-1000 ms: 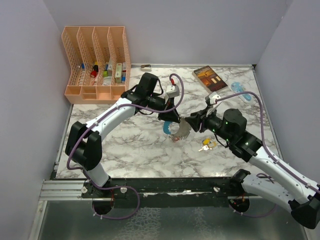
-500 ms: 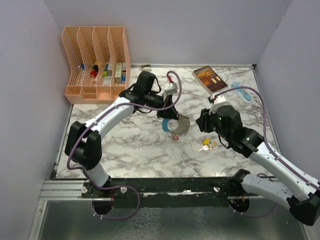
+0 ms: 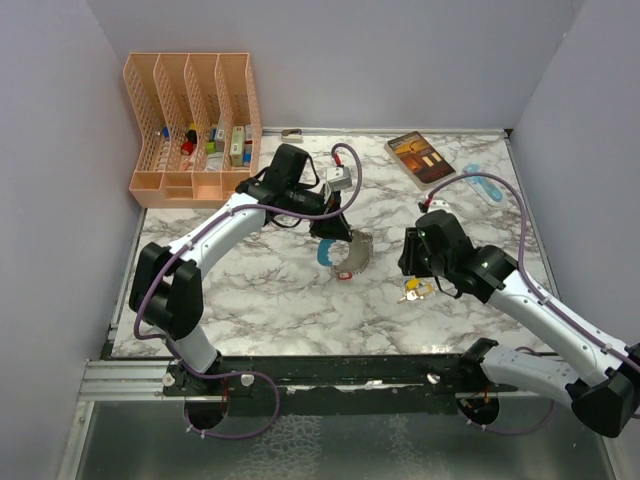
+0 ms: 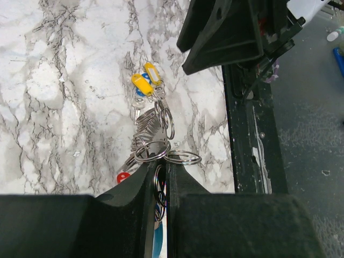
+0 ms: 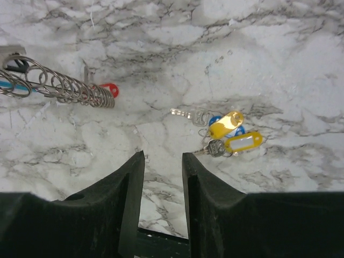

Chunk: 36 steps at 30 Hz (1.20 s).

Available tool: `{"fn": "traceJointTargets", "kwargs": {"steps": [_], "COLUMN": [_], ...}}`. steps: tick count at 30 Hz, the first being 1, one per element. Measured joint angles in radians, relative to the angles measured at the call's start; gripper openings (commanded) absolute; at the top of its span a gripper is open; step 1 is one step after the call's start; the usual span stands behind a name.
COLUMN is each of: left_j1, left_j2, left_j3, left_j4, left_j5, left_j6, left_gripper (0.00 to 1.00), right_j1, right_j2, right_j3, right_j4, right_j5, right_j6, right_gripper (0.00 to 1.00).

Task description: Put the keys on the keyring

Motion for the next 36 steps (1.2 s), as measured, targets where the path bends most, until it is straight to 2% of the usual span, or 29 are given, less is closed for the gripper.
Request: {"fn": "traceJointTargets", "kwargs": {"steps": [2,7,12,17,24,36], "left_j1": [0.000,0.003,0.010,0.013,0.018,0.018], "left_j2": [0.000,0.002,0.040,0.096,0.113,0.112], "left_j3": [0.000,-0.001,-0.002,-0.002,-0.002,-0.002], "left_j4": [0.001,0.022,0.054,0.061,0.063,0.088], "left_j5": [0.002,0.006,-0.002,-0.059,-0.093,-0.092], "left_j6": [-0.011,-0.069,-0.135,-0.196,-0.249,-0.293], "left_gripper": [0.00,0.00,0.00,0.00,0.00,0.00], "right_j1": [0.000,-0.002,-0.002,-0.002,-0.002,-0.002], "right_j2": [0.004,-0.032,-0.027,0.013,0.054,0.147], "right_j3": [-0.037,-0.112,-0.082,-0.028,-0.027,-0.027], "right_j4": [0.026,0.210,0.403,0.500,0.570,0.626], "right_j5": [-0.032,-0.192,-0.349,-0.429,-0.497,-0.525], "right_j6": [0.008,-0.070,-0.195,-0.277,-0.356,-0.431], "right_gripper": [0.25,0.25,0.25,0.25,0.26,0.26]}}
